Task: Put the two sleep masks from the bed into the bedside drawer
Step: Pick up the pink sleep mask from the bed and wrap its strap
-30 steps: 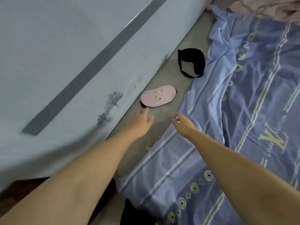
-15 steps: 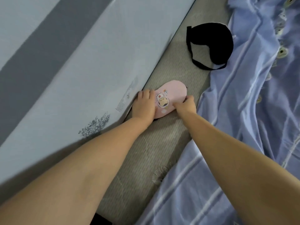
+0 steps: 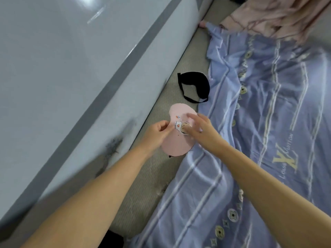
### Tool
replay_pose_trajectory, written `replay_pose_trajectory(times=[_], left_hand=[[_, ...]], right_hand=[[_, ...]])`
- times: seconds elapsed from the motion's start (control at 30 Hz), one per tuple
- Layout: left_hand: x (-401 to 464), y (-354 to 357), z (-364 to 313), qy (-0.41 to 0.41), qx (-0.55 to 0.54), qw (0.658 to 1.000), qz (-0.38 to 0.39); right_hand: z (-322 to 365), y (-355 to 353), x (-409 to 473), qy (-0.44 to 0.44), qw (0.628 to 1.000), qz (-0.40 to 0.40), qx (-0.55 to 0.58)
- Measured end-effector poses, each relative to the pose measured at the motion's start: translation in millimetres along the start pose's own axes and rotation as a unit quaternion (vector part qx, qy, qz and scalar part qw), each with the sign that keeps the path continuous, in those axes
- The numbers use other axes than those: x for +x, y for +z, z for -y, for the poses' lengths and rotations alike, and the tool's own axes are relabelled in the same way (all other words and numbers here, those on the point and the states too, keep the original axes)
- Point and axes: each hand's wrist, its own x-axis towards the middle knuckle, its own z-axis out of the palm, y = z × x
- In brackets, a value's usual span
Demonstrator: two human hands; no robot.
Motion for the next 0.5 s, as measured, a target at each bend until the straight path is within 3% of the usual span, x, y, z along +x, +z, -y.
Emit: replay_pose_trajectory(times=[0.13, 0.37, 0.5], left_hand=[[-57.1, 13.1, -64.3, 0.06, -0.014, 0.997, 0.048], [-167.5, 77.3, -114.3, 0.121, 0.042, 0.99, 0.056], [-233.0, 146.5, -97.6, 0.149, 0.048, 0.986, -0.057]], right_hand=[[53.5, -43.1, -65.0, -0.081, 0.979, 0.066, -0.177], [54.7, -93.0, -191.5, -0.159, 0.978, 0.047, -0.13], [13.5, -128.8, -265.2, -0.178, 0.98, 0.056, -0.069]])
